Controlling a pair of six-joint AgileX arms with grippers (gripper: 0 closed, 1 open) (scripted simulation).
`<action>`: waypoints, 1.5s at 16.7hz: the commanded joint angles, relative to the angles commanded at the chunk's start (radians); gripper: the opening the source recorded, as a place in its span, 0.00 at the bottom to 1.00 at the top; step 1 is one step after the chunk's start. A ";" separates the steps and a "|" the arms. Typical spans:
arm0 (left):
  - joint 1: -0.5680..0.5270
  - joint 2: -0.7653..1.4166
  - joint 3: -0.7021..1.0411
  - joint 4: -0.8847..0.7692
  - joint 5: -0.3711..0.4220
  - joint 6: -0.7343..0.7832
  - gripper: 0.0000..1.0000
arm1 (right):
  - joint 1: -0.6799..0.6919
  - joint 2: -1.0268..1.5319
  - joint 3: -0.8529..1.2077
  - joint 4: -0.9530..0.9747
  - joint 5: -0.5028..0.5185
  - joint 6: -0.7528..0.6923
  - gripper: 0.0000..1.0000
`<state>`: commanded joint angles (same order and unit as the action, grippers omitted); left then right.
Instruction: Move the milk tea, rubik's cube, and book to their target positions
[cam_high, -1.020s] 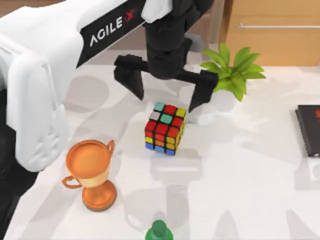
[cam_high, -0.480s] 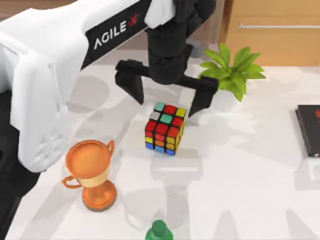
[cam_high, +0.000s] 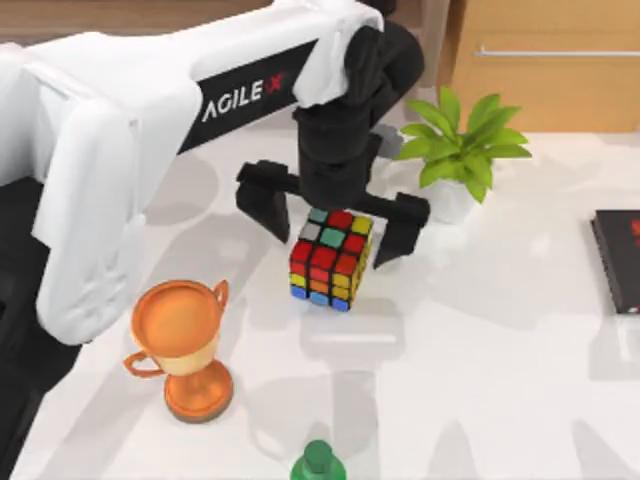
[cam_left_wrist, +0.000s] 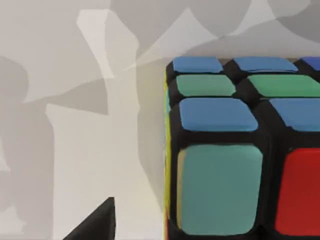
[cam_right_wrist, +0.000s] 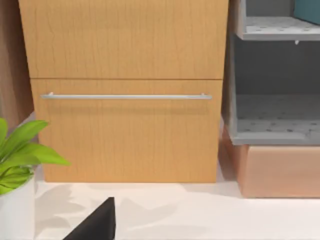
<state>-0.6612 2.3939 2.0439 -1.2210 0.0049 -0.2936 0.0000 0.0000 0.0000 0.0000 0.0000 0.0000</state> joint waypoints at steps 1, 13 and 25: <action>0.000 0.000 0.000 0.000 0.000 0.000 1.00 | 0.000 0.000 0.000 0.000 0.000 0.000 1.00; 0.000 0.000 0.000 0.000 0.000 0.000 0.25 | 0.000 0.000 0.000 0.000 0.000 0.000 1.00; 0.001 0.000 0.000 0.000 0.000 0.001 0.00 | 0.000 0.000 0.000 0.000 0.000 0.000 1.00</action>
<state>-0.6599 2.3937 2.0444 -1.2212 0.0050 -0.2922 0.0000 0.0000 0.0000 0.0000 0.0000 0.0000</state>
